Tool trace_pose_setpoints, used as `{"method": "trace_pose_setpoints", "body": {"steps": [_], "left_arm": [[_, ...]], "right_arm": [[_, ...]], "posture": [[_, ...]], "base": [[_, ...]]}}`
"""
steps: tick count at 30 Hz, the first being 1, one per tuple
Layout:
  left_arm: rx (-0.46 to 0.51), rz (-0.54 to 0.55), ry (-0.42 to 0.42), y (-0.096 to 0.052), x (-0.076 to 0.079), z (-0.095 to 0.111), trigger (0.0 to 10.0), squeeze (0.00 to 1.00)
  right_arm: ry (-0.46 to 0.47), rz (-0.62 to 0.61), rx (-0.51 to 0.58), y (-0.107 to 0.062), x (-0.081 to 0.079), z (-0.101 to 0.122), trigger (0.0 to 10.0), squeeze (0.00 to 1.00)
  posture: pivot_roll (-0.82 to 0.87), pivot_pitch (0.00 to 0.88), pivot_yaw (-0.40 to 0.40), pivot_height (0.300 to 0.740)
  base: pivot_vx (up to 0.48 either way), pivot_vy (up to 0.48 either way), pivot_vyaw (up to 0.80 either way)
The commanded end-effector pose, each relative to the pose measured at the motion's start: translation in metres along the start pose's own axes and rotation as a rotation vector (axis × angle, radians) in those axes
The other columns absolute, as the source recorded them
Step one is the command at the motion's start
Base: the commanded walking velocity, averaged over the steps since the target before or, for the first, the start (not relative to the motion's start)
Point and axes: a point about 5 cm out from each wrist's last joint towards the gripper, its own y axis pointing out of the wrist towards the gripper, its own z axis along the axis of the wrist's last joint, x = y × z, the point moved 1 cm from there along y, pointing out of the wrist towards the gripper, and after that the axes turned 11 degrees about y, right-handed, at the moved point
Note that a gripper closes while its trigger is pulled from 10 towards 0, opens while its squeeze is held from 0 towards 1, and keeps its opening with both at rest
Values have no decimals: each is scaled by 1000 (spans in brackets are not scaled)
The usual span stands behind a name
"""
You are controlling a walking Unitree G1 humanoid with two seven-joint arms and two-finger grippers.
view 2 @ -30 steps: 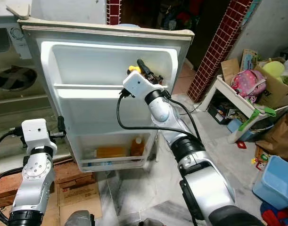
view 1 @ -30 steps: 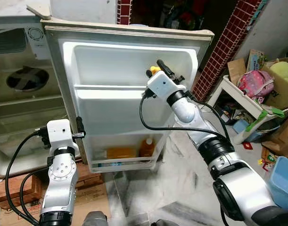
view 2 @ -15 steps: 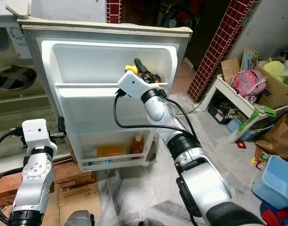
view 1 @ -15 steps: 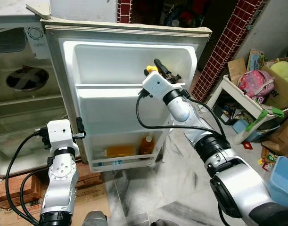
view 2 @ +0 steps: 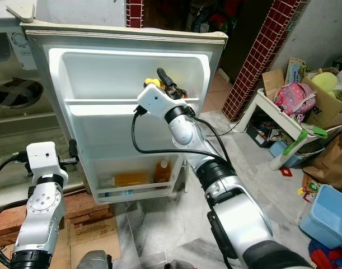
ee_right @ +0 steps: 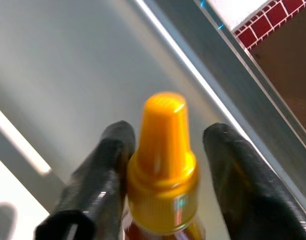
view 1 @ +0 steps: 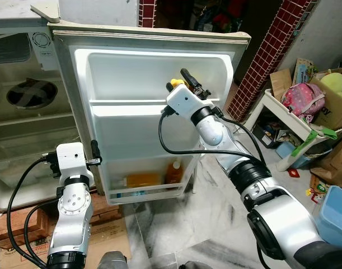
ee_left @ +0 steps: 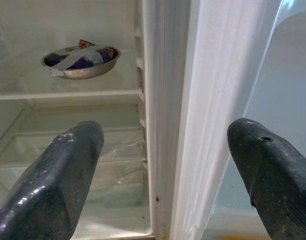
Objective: Restocking fridge
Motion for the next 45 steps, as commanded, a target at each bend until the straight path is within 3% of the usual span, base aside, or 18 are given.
{"method": "trace_pose_setpoints", "body": {"steps": [1, 8, 11, 16, 19, 27, 33, 34, 35, 42, 44, 45], "left_arm": [[9, -15, -1, 0, 4, 4, 10000, 0], [8, -15, -1, 0, 4, 4, 10000, 0], [6, -12, 0, 0, 3, 3, 10000, 0], [1, -10, 2, 0, 2, 2, 10000, 0], [1, -7, 2, 0, 2, 2, 10000, 0], [5, -8, -3, 0, 3, 3, 10000, 0], [4, -3, -20, -2, 1, 3, 10000, 0], [9, -10, -19, -4, 0, 3, 10000, 0], [9, -10, -19, -4, 0, 3, 10000, 0], [30, -81, -9, -9, 1, 4, 10000, 0], [41, -100, -12, -9, 4, 6, 10000, 0], [41, -100, -12, -9, 4, 6, 10000, 0]], "right_arm": [[38, -11, 41, 3, 6, 9, 10000, 1000], [191, -13, 85, 4, 4, 15, 10000, 1000], [279, -46, 164, 5, 9, 27, 10000, 1000], [341, -51, 217, 7, 11, 37, 10000, 1000], [461, -23, 209, 8, 6, 37, 10000, 1000], [452, -28, 198, 4, 10, 32, 10000, 1000], [459, -8, 167, -18, 15, 14, 10000, 1000], [474, -16, 129, -36, 17, 1, 10000, 1000], [474, -16, 129, -36, 17, 1, 10000, 1000], [544, -106, -30, -97, 24, -35, 10000, 1000], [524, -111, -64, -110, 25, -41, 10000, 506], [524, -111, -64, -110, 25, -41, 10000, 506]], "posture": [[99, 0, -126, 716], [101, 0, -126, 716], [106, 0, -128, 716], [111, 0, -130, 716], [114, 0, -133, 716], [110, 0, -132, 716], [105, 0, -132, 716], [103, 0, -131, 716], [103, 0, -131, 716], [85, 0, -114, 716], [79, 0, -104, 716], [79, 0, -104, 716]], "base": [[0, 0, 0], [0, 0, 0], [0, 0, 0], [0, 0, 0], [0, 0, 0], [0, 0, 0], [0, 0, 0], [0, 0, 0], [0, 0, 0], [0, 0, 0], [0, 0, 0], [0, 0, 0]]}}
